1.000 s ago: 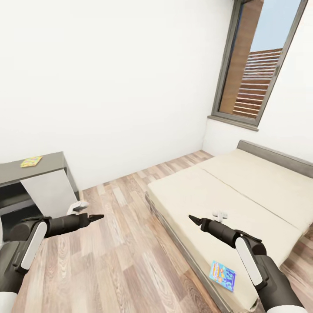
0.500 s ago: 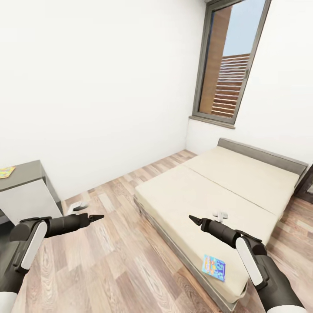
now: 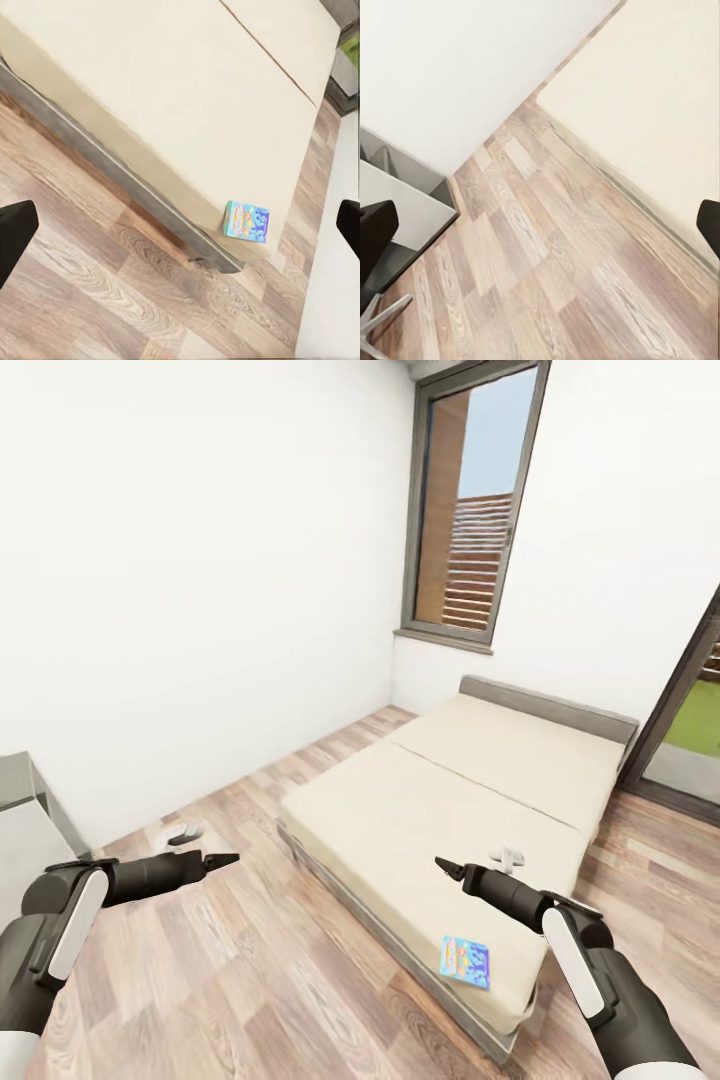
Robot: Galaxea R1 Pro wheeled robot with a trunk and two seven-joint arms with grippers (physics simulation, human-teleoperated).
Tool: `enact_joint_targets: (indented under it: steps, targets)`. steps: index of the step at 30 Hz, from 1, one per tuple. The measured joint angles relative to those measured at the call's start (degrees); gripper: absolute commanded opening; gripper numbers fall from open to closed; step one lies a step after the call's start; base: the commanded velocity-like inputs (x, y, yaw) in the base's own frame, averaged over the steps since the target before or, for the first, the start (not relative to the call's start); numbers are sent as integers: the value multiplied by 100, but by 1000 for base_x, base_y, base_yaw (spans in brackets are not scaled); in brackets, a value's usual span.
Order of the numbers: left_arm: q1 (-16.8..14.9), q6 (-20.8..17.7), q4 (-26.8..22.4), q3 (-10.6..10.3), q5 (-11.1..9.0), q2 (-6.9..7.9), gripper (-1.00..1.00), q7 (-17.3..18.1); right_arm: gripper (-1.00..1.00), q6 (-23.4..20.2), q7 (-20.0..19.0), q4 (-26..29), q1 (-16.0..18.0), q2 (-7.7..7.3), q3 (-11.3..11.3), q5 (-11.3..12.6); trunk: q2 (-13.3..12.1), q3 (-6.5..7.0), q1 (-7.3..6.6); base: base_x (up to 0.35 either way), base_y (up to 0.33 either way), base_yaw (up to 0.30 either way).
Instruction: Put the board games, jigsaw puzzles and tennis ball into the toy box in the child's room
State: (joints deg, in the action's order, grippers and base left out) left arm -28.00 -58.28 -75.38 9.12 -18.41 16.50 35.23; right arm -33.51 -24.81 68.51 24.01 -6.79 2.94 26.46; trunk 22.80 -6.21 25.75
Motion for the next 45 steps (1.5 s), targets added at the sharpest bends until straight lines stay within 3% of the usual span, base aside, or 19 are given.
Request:
enact_joint_targets:
  steps: [45]
  targets:
    - [0,0,-9,11,0,10,100,38,100,-15,10,-79,0,-20,9,16,0,219,0,0,84,-267]
